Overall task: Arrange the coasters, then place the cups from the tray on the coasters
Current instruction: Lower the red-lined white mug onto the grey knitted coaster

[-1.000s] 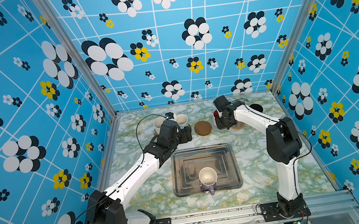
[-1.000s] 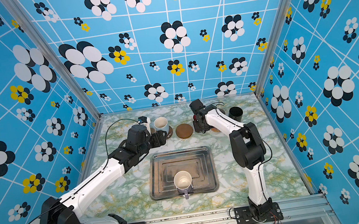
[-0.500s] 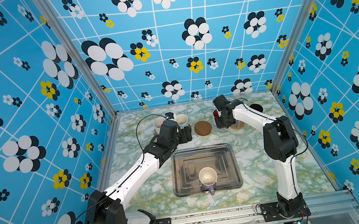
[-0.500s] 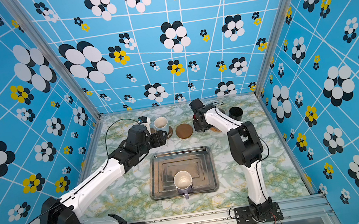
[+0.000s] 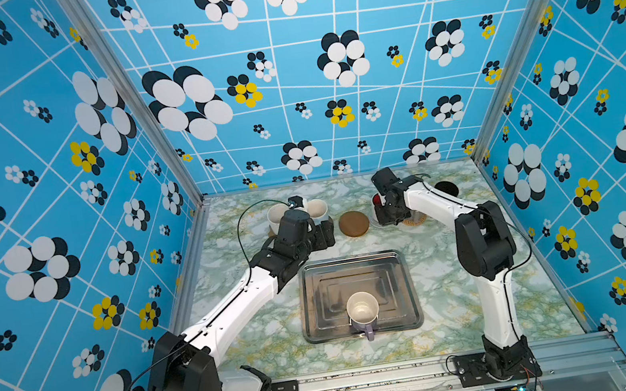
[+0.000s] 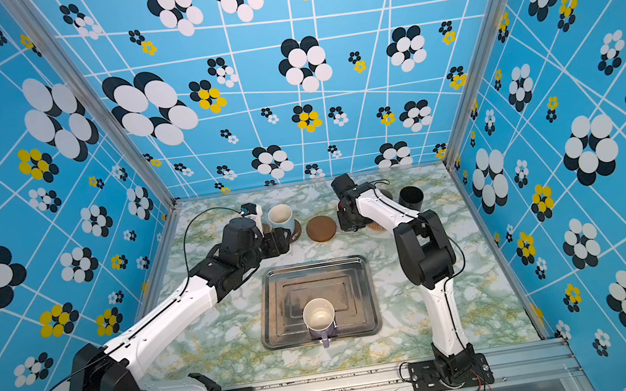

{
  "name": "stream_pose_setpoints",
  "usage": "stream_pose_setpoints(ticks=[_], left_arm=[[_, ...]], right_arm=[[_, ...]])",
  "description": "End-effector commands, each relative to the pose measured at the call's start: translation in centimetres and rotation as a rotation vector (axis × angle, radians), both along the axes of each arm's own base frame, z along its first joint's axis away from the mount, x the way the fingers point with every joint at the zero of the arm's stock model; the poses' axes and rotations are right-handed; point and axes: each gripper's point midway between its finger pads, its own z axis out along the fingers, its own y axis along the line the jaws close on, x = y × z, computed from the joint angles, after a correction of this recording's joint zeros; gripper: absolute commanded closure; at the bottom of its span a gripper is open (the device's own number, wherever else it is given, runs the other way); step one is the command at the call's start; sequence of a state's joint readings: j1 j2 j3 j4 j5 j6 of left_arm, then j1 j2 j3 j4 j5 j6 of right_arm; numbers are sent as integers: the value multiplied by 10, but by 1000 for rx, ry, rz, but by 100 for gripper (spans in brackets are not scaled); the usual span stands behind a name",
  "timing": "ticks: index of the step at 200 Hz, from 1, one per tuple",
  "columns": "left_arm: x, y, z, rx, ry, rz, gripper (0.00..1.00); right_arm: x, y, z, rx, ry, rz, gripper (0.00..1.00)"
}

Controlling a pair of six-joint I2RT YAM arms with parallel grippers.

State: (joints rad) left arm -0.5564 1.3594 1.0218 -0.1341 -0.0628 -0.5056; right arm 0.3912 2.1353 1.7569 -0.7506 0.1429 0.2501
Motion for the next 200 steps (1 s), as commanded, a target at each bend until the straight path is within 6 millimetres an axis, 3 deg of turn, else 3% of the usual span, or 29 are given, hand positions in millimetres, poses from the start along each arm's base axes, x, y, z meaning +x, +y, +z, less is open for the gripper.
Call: stream_pose_setpoints(ticks=[1, 200], left_arm=[[-1, 3, 2, -4, -2, 2, 16], [-2, 4, 2, -2, -1, 3, 16]], right_arm=[[17, 4, 13, 31, -56, -8, 100], [20, 6, 7, 41, -44, -9, 100]])
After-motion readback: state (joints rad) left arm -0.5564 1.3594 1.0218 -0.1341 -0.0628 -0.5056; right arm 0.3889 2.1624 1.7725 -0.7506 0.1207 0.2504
